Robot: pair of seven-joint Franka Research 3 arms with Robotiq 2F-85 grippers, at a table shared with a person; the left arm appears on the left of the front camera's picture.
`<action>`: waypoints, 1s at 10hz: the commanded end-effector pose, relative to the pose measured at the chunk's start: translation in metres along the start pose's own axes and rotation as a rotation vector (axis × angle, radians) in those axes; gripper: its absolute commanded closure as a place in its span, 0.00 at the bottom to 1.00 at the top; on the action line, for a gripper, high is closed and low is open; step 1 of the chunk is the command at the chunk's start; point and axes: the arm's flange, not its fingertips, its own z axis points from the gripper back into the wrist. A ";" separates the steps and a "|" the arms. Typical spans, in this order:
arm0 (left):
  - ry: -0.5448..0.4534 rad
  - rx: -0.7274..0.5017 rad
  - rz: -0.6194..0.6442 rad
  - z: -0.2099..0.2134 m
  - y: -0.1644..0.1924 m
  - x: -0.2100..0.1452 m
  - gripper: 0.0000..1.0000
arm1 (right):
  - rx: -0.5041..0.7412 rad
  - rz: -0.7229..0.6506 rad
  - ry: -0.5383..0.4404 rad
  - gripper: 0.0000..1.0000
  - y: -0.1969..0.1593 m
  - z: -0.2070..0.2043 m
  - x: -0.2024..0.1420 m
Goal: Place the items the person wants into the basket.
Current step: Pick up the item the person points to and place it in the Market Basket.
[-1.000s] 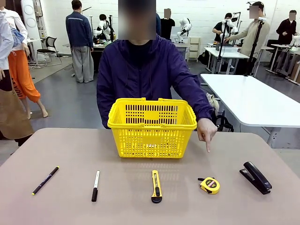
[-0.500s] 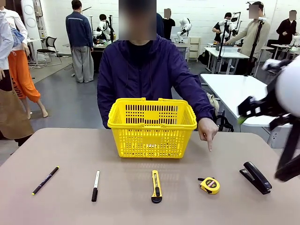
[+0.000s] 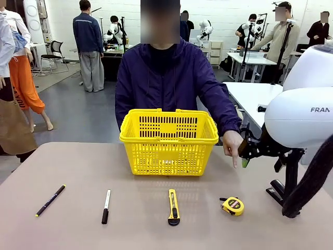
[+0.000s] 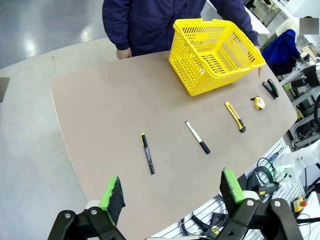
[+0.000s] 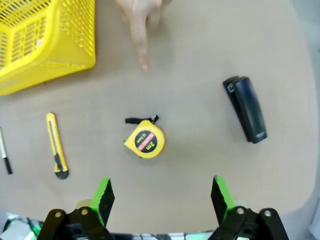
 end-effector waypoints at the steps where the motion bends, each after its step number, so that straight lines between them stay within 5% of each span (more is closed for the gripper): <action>1: -0.005 -0.012 -0.006 0.001 0.000 0.000 0.00 | 0.091 0.004 0.063 0.00 -0.007 0.008 0.009; 2: -0.005 -0.012 -0.006 0.001 0.000 0.000 0.00 | 0.000 0.000 0.000 0.00 0.000 0.000 0.000; 8: -0.005 -0.012 -0.006 0.001 0.000 0.000 0.00 | 0.000 0.000 0.000 0.00 0.000 0.000 0.000; 10: -0.005 -0.012 -0.006 0.001 0.000 0.000 0.00 | 0.000 0.110 0.048 0.00 0.015 -0.014 0.010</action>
